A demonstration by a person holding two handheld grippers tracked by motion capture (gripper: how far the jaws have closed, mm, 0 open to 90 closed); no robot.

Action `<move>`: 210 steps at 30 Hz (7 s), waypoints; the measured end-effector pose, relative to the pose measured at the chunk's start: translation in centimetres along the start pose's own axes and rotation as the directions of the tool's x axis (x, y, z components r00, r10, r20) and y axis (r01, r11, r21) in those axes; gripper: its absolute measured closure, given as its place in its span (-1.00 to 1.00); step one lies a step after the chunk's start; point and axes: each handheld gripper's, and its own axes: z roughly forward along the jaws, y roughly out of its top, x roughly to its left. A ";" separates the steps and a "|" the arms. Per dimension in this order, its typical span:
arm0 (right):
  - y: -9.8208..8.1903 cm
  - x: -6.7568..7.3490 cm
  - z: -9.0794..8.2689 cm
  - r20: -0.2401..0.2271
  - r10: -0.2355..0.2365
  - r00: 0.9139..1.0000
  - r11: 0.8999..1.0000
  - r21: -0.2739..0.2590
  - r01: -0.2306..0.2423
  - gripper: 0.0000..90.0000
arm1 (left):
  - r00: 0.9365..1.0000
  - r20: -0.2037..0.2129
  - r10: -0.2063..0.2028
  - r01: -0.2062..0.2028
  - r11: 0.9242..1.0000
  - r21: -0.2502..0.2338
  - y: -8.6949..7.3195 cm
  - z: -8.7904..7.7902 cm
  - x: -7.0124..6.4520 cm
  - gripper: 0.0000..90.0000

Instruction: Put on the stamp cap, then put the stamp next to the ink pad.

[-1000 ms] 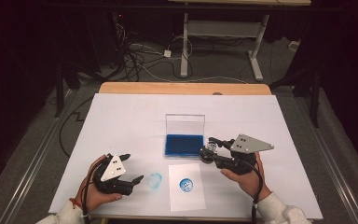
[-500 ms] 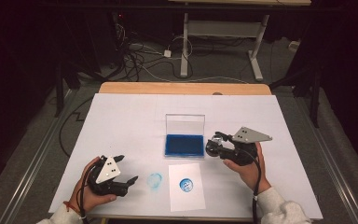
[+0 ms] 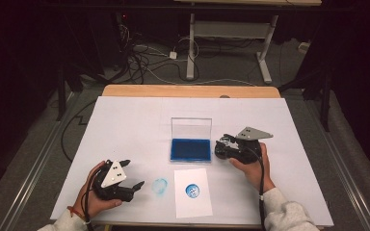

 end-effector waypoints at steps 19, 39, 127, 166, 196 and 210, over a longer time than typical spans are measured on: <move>-0.9 -0.1 1.1 -0.025 -0.009 1.000 0.999 0.034 0.010 0.26 | 1.000 -0.005 0.000 0.000 1.000 -0.004 0.0 -0.1 -0.1 -0.64; -1.0 -0.2 1.0 -0.031 0.006 0.999 1.000 0.029 -0.005 0.26 | 1.000 -0.004 0.001 -0.001 1.000 -0.002 0.1 -0.1 -0.1 -0.64; 3.2 4.2 -5.4 0.115 -0.219 0.969 0.973 -0.044 0.226 -0.56 | 1.000 -0.010 0.015 -0.015 1.000 0.006 0.4 0.2 0.1 -0.64; 0.5 5.9 -8.9 0.110 -0.307 0.945 0.940 -0.117 0.319 -0.55 | 1.000 -0.007 0.023 -0.022 0.999 0.022 0.4 0.5 -0.1 -0.64; -2.5 4.4 -10.8 0.153 -0.268 0.951 0.954 -0.095 0.284 -0.54 | 0.999 -0.011 0.036 -0.036 0.999 0.027 0.5 0.6 -0.2 -0.64; -4.4 3.1 -11.3 0.176 -0.251 0.952 0.960 -0.080 0.268 -0.54 | 0.999 -0.009 0.034 -0.033 0.999 0.021 0.6 0.6 -0.1 -0.64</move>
